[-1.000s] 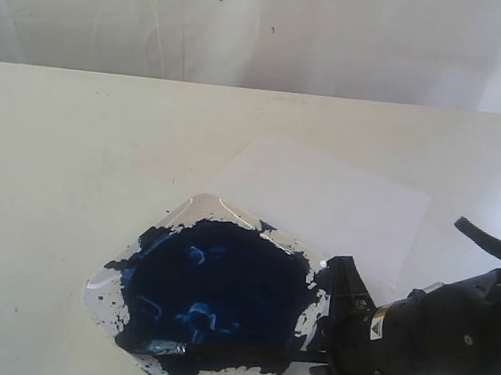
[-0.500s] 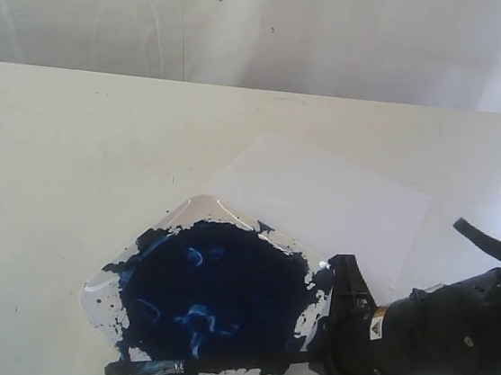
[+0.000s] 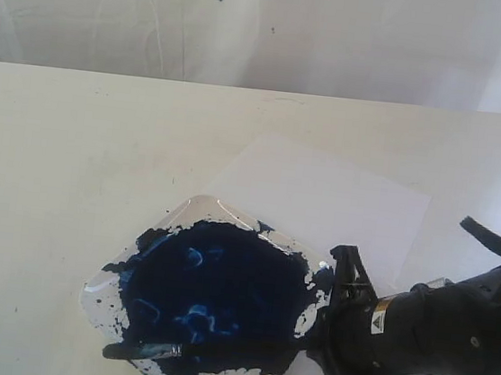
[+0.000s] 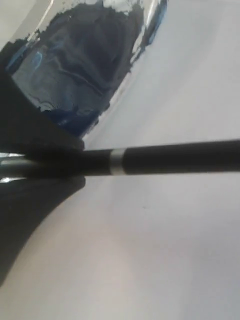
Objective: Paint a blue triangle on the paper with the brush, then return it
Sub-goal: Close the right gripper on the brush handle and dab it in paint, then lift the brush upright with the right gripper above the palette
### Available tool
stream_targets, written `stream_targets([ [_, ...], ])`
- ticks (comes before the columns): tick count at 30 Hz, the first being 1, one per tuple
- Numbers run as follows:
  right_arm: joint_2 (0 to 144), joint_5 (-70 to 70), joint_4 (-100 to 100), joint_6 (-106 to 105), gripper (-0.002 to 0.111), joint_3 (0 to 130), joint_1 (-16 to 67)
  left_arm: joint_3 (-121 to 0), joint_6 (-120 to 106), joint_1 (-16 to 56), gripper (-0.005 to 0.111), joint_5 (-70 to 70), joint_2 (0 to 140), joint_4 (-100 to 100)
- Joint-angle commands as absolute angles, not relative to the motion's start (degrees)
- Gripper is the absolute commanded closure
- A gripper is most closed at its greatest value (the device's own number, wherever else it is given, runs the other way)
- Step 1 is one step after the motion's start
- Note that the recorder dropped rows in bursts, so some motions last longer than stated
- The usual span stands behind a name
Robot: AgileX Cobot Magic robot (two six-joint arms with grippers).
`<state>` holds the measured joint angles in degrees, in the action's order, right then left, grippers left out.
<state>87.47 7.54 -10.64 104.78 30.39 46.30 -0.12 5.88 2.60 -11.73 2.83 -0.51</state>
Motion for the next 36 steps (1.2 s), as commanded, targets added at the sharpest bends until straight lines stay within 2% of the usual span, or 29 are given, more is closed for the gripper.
stream_targets([
  [1,85.2,4.9,-10.2,105.6,0.105,30.6,45.6,0.0,6.3,2.9,0.107,-11.6,3.1,-0.5],
  [8,80.4,2.1,-9.7,104.1,0.105,30.6,42.1,0.0,6.3,2.9,0.107,-11.6,3.1,-0.5],
  [13,76.2,-6.5,-9.0,90.5,0.105,30.6,38.0,0.0,6.3,2.9,0.107,-11.6,3.1,-0.5],
  [16,73.7,-13.1,-9.0,74.2,0.105,30.6,36.0,0.0,6.3,2.9,0.107,-11.6,3.1,-0.5],
  [21,70.5,-25.1,-9.0,32.9,0.105,30.6,35.5,0.0,6.3,2.9,0.107,-11.6,3.1,-0.5],
  [25,68.1,-28.6,-8.8,15.4,0.105,30.7,35.5,0.0,6.3,2.9,0.107,-11.6,3.1,-0.5],
  [28,67.2,-28.9,-5.8,8.7,0.108,30.8,35.5,0.0,6.3,2.9,0.107,-11.6,3.1,-0.5],
  [36,67.2,-31.6,11.9,8.8,0.108,31.6,35.5,0.0,6.3,2.9,0.107,-11.6,3.1,-0.5],
])
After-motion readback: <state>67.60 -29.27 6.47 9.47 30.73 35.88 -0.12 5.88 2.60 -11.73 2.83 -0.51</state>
